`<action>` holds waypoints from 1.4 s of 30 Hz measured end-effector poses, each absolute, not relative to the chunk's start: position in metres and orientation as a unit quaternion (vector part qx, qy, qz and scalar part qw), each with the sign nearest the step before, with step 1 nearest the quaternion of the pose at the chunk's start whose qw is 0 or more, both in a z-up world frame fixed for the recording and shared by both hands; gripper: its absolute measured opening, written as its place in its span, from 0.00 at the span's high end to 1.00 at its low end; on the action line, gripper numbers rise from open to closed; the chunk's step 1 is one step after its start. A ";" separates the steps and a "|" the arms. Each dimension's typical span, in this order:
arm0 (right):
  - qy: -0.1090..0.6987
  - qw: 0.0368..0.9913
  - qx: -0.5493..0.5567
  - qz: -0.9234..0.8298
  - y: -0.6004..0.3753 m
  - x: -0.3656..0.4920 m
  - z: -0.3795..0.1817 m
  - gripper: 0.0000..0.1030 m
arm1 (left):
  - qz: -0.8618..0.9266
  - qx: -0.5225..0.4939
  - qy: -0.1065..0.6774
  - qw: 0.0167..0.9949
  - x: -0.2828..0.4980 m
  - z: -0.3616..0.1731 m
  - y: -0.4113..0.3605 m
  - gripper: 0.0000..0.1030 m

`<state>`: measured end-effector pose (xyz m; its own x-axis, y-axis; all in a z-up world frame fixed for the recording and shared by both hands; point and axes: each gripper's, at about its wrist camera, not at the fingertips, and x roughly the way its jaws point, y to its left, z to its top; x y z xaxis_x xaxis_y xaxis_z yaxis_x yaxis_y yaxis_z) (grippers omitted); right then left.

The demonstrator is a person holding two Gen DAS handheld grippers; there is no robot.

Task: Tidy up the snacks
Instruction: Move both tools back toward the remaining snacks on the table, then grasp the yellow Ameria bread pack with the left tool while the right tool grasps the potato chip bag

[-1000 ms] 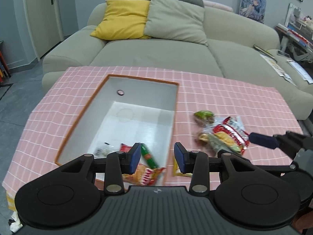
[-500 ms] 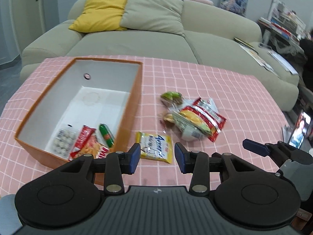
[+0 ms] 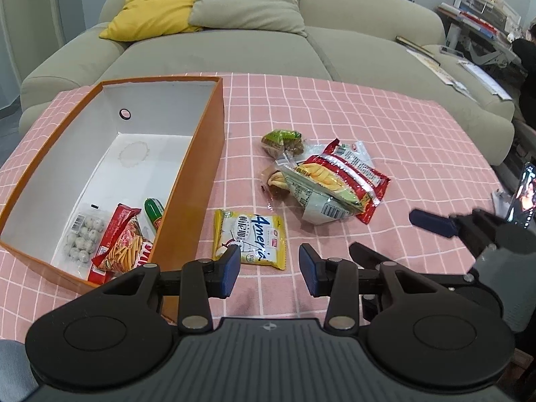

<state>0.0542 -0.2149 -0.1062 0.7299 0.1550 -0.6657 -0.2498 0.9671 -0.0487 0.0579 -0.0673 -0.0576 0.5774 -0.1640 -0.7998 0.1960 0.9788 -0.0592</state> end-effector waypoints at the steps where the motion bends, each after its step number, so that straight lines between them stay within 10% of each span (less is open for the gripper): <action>1: 0.350 0.927 -0.078 0.112 -0.213 0.058 -0.108 0.32 | -0.101 0.018 0.451 0.887 0.060 -0.059 -0.068 0.53; 20: 0.353 0.890 -0.229 0.173 -0.178 0.139 -0.145 0.15 | -0.083 0.029 0.492 0.866 0.094 -0.079 -0.069 0.53; 34: 0.383 0.891 -0.168 0.177 -0.193 0.139 -0.145 0.73 | -0.086 0.023 0.506 0.858 0.098 -0.090 -0.071 0.53; 42: 0.382 0.907 -0.106 0.142 -0.225 0.103 -0.132 0.78 | -0.086 0.031 0.499 0.862 0.094 -0.100 -0.074 0.44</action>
<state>0.1029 -0.2253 -0.1321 0.6682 0.1760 -0.7228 -0.3383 0.9372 -0.0846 0.0941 -0.0744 -0.1000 0.4865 -0.1179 -0.8657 0.1794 0.9832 -0.0331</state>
